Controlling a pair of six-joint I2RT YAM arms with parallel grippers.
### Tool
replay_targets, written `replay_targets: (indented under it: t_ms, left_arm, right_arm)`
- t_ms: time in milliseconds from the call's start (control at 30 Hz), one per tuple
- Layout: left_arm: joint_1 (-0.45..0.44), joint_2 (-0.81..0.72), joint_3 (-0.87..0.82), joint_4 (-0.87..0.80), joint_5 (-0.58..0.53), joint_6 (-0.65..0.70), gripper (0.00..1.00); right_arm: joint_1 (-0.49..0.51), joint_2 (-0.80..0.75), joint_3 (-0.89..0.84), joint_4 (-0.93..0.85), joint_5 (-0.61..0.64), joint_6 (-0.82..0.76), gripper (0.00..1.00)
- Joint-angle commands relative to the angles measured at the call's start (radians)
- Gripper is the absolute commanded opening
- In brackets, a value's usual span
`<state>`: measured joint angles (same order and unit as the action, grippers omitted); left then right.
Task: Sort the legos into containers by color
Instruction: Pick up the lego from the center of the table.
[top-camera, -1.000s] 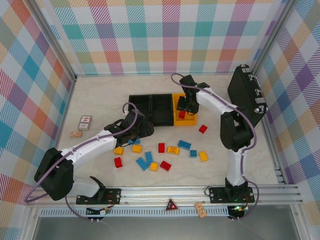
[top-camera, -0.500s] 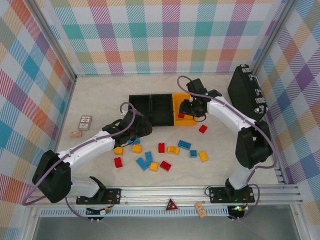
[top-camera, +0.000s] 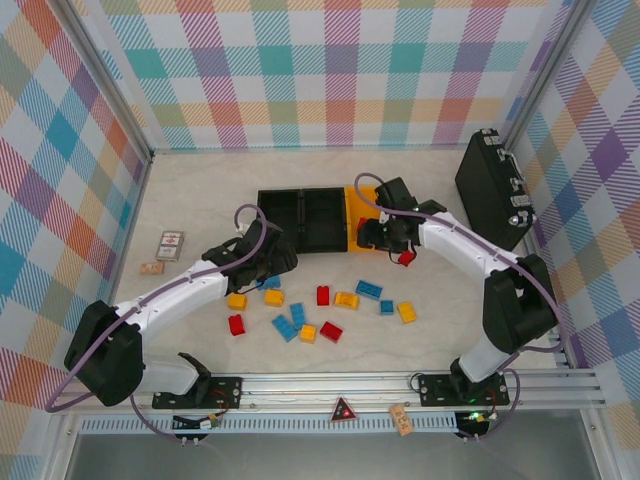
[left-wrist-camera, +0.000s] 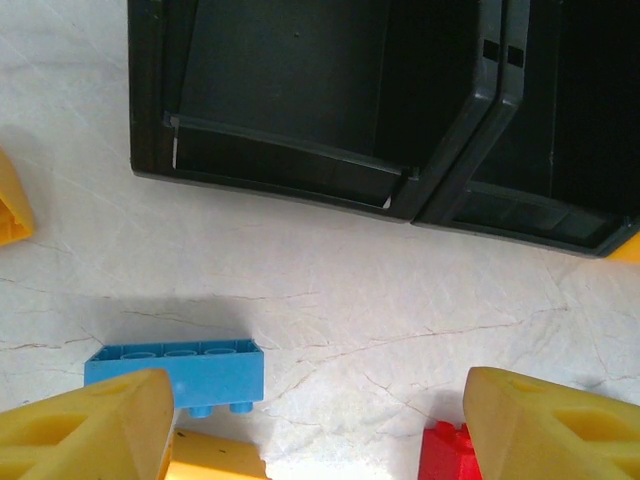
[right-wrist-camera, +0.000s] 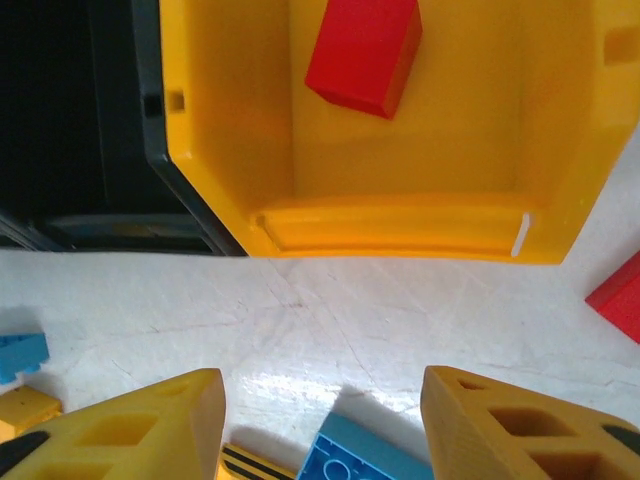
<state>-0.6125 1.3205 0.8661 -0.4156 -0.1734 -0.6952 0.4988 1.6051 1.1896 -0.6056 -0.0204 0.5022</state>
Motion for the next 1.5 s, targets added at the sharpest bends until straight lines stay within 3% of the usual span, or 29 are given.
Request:
replay_targets:
  t_ms: [0, 233, 400, 767, 1000, 1333, 1467]
  left_arm:
    - [0.008, 0.006, -0.007, 0.013, 0.05, 0.007, 0.76]
    - [0.009, 0.037, -0.017, 0.041, 0.147, 0.039, 0.76]
    - [0.009, 0.061, -0.029, 0.063, 0.159, 0.025, 0.76]
    - [0.008, 0.067, -0.043, 0.066, 0.16, 0.026, 0.76]
    - [0.008, 0.062, -0.051, 0.066, 0.152, 0.023, 0.76]
    - [0.008, 0.066, -0.049, 0.07, 0.148, 0.028, 0.76]
    - [0.008, 0.07, -0.052, 0.077, 0.15, 0.027, 0.76]
  right_arm:
    - [0.025, -0.043, -0.052, -0.004, -0.029, -0.044, 0.58]
    - [0.041, -0.111, -0.199, 0.029, -0.125, -0.201, 0.69]
    - [0.047, -0.085, -0.252, 0.08, -0.207, -0.232, 0.7]
    - [0.114, 0.004, -0.222, 0.026, 0.014, -0.29, 0.72]
    - [0.121, 0.06, -0.19, -0.002, 0.042, -0.273, 0.7]
    - [0.111, 0.083, -0.171, -0.009, 0.126, -0.197, 0.59]
    - [0.112, 0.092, -0.176, -0.001, 0.099, -0.196, 0.63]
